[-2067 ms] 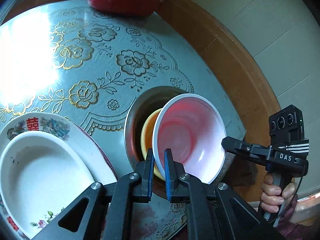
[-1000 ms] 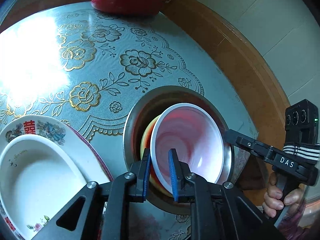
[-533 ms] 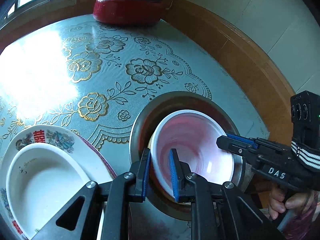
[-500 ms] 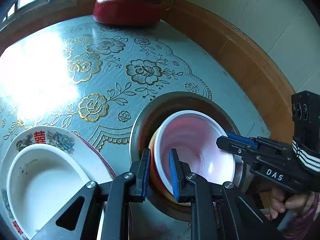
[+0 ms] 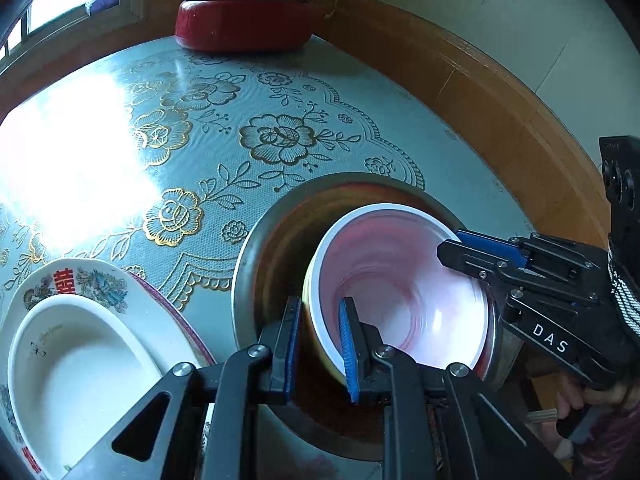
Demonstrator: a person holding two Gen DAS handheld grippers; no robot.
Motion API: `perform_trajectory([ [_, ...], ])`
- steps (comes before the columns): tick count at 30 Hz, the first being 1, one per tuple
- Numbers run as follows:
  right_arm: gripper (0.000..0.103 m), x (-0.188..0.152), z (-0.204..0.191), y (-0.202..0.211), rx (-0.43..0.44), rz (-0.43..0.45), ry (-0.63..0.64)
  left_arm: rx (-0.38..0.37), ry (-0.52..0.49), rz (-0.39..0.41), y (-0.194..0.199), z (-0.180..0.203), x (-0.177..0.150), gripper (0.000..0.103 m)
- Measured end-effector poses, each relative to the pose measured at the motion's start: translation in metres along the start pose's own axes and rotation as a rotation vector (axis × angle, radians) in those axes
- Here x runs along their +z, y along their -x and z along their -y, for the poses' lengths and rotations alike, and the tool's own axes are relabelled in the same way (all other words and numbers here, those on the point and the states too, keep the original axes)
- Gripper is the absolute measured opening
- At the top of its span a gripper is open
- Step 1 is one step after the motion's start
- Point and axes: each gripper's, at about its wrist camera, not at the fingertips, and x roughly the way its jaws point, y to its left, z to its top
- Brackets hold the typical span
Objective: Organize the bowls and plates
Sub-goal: 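Lower the red bowl into the yellow bowl with both tools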
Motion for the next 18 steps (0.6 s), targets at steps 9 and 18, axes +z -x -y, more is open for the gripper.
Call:
perform_trajectory([
  [9, 0.014, -0.0027, -0.0046, -0.0052, 0.034, -0.006, -0.012, 0.020, 0.017, 0.009, 0.0022, -0.0022, -0.0009, 0.019],
  [18, 0.017, -0.0035, 0.0018, 0.0018, 0.056, 0.016, -0.058, 0.027, 0.018, 0.024, 0.0088, -0.0012, -0.0024, 0.020],
])
